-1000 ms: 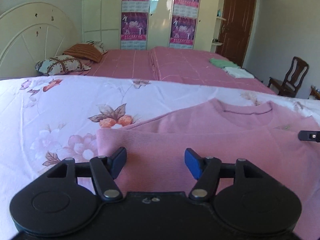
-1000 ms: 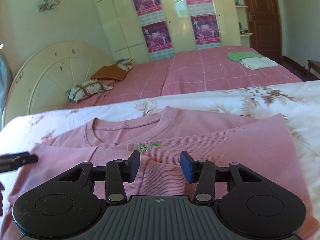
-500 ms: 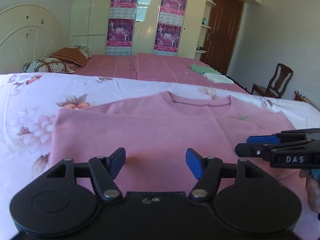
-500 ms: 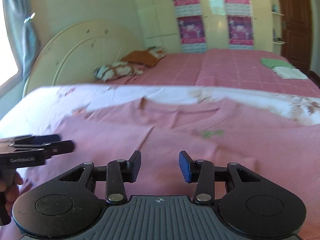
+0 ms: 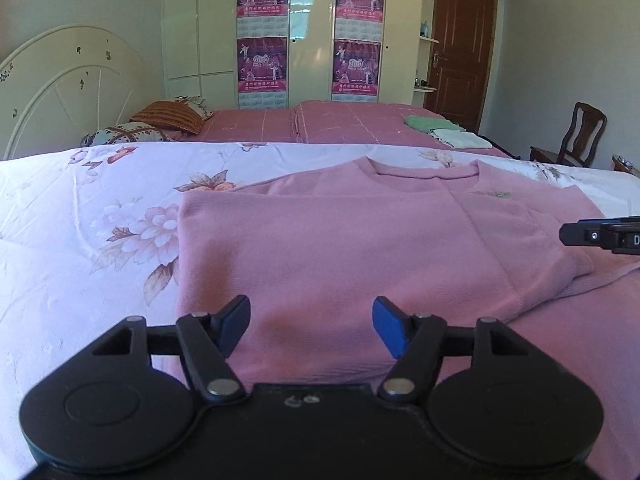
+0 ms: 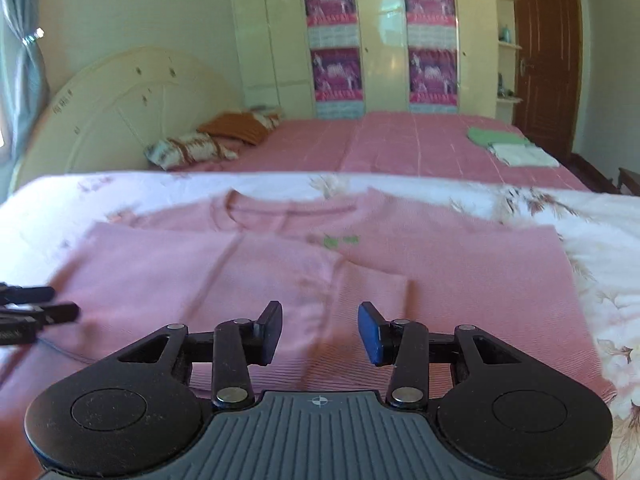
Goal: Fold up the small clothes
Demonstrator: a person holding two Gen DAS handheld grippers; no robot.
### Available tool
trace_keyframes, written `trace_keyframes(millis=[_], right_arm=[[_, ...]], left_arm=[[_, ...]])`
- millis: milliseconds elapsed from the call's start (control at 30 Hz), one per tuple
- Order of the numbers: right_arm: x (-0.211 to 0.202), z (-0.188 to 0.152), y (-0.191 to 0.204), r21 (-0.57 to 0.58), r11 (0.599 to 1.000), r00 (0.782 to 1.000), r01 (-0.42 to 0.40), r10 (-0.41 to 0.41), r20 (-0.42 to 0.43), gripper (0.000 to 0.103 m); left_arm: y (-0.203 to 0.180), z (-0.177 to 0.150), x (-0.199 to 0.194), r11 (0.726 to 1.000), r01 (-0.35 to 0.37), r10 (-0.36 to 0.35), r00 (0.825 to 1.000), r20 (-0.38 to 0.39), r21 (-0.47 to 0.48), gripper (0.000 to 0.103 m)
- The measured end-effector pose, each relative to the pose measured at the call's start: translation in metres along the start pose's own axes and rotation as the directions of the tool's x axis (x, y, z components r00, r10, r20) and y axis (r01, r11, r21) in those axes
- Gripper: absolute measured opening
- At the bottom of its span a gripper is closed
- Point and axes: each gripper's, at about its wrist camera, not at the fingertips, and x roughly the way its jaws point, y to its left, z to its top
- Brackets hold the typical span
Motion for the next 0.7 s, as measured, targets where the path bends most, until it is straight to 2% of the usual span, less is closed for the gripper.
trace_keyframes(millis=[67,133,200,333,433,500,600,667,700], right_arm=[[0.000,-0.006,0.011,-0.029,1.000,1.000,-0.001,0.000,-0.029,0.043],[0.015,-0.017,0.016,-0.062,0.997,0.990,0.039,-0.047,-0.130,0.043],[0.014,-0.019,0.020,-0.086,0.995,0.992,0.053,-0.063,-0.110,0.043],[-0.002,-0.013,0.020,-0.042,0.997,0.998,0.057,-0.059,-0.034,0.043],[0.014,-0.019,0.016,-0.036,0.996,0.986,0.085,-0.089,-0.141,0.043],[0.013,-0.016,0.015,-0.021,0.996,0.986,0.089,-0.091,-0.141,0.043],[0.003,-0.014,0.020,-0.032,0.994,0.990,0.102,-0.104,-0.092,0.043],[0.012,-0.022,0.017,-0.022,0.994,0.982,0.111,-0.113,-0.149,0.043],[0.012,-0.023,0.015,-0.003,0.994,0.985,0.107,-0.107,-0.136,0.043]], left_arm=[[-0.005,-0.006,0.007,1.000,-0.006,0.007,0.999,-0.047,0.018,0.068],[-0.004,-0.011,0.010,1.000,-0.017,0.018,0.999,-0.051,0.022,0.071],[-0.002,-0.007,0.007,1.000,-0.023,0.023,0.998,-0.062,0.004,0.070],[0.002,-0.010,0.004,1.000,-0.025,0.025,0.997,-0.068,-0.001,0.070],[0.004,-0.013,0.004,1.000,-0.025,0.024,0.998,-0.066,-0.006,0.071],[0.004,-0.011,0.000,1.000,-0.027,0.026,0.997,-0.071,-0.007,0.070],[0.005,-0.014,0.000,1.000,-0.022,0.022,0.997,-0.073,-0.004,0.070],[0.006,-0.015,0.000,1.000,-0.018,0.017,0.997,-0.070,-0.008,0.072],[0.007,-0.015,0.001,1.000,-0.017,0.016,0.997,-0.069,-0.007,0.072]])
